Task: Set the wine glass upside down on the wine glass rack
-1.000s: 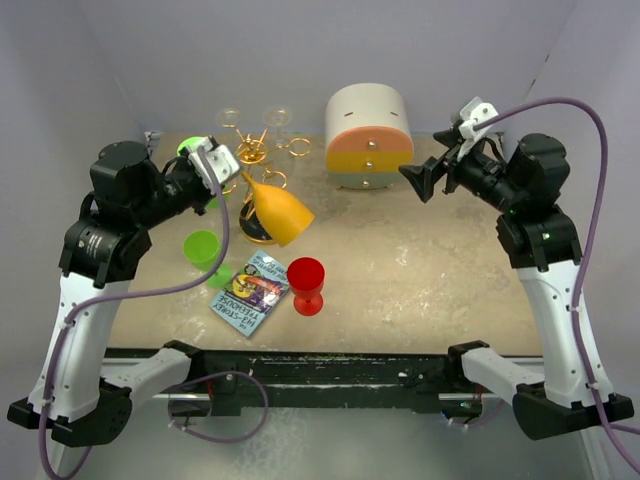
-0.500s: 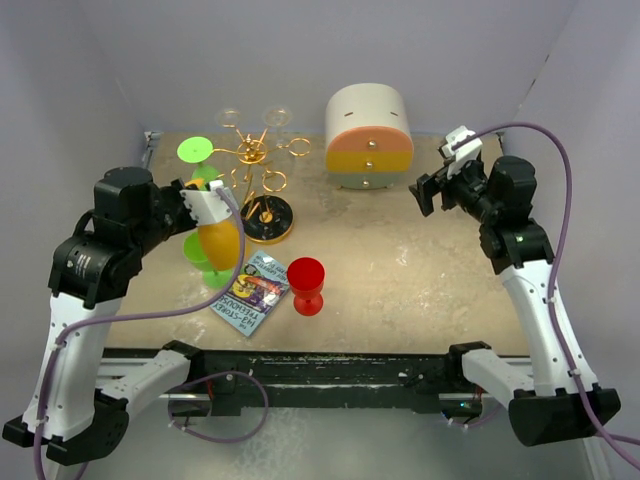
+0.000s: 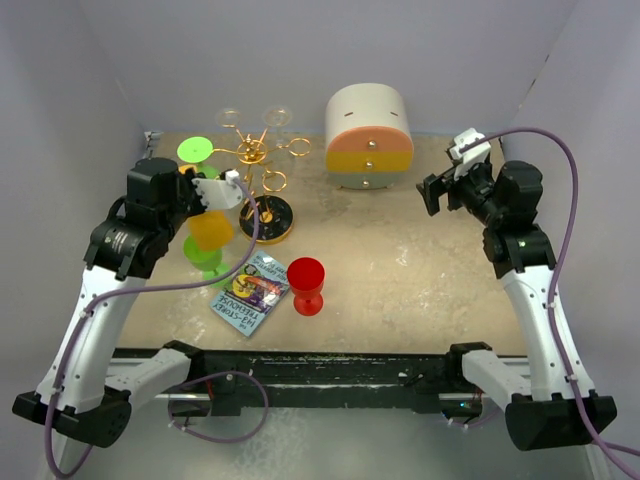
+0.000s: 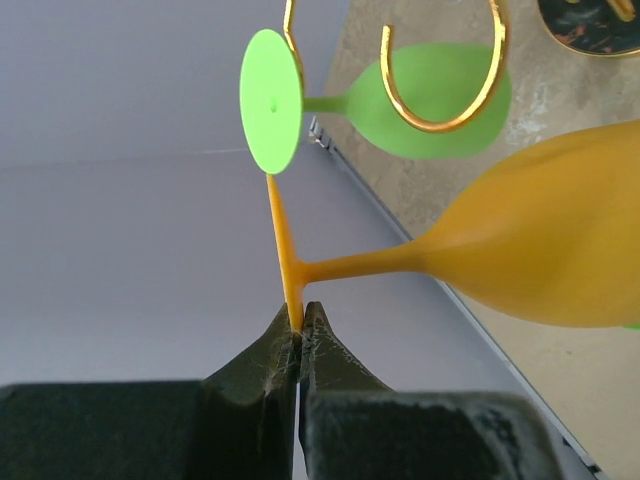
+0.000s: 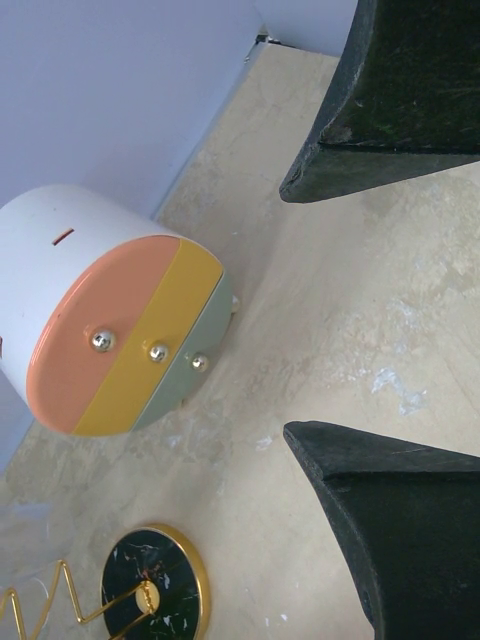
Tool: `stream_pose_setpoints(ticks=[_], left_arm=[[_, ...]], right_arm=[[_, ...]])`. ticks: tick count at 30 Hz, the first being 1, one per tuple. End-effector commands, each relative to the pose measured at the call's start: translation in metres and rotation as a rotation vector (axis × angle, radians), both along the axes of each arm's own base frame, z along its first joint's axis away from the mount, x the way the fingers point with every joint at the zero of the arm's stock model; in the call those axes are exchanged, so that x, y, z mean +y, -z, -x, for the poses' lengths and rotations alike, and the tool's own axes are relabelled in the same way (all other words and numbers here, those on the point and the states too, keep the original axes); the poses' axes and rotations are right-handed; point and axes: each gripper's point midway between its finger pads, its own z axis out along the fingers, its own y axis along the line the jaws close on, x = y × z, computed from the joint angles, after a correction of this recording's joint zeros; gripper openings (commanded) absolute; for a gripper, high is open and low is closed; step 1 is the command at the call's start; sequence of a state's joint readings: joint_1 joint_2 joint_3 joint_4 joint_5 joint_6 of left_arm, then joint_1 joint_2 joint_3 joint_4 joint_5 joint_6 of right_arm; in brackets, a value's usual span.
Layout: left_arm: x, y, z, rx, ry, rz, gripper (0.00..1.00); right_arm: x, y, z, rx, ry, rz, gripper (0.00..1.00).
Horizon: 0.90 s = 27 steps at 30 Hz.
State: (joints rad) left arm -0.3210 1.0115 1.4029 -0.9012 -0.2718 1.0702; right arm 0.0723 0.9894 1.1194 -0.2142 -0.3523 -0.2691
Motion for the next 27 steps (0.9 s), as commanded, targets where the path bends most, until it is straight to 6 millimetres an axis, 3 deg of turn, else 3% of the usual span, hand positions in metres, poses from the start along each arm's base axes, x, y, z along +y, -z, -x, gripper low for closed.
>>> stream_pose_setpoints(ticks=[1,10,18,27], left_arm=[[0.007,-0.036,-0.024,-0.174,-0.055,-0.028,0.0],[0.004,-0.035,-0.047,-0.229,-0.033,-0.109,0.0],[-0.016,-0.035,-0.056,-0.237,0.076,-0.104,0.0],[-0.03,-0.02,-0.066,-0.202,0.163,-0.156,0.0]], right_arm=[[0.0,-0.017,0.001,-0.07,-0.009,-0.003,0.92],[0.0,-0.016,0.004,-0.069,-0.016,-0.007,0.92],[0.001,-0.009,0.001,-0.051,-0.025,0.002,0.92],[0.003,-0.006,0.001,-0.044,-0.039,0.001,0.92]])
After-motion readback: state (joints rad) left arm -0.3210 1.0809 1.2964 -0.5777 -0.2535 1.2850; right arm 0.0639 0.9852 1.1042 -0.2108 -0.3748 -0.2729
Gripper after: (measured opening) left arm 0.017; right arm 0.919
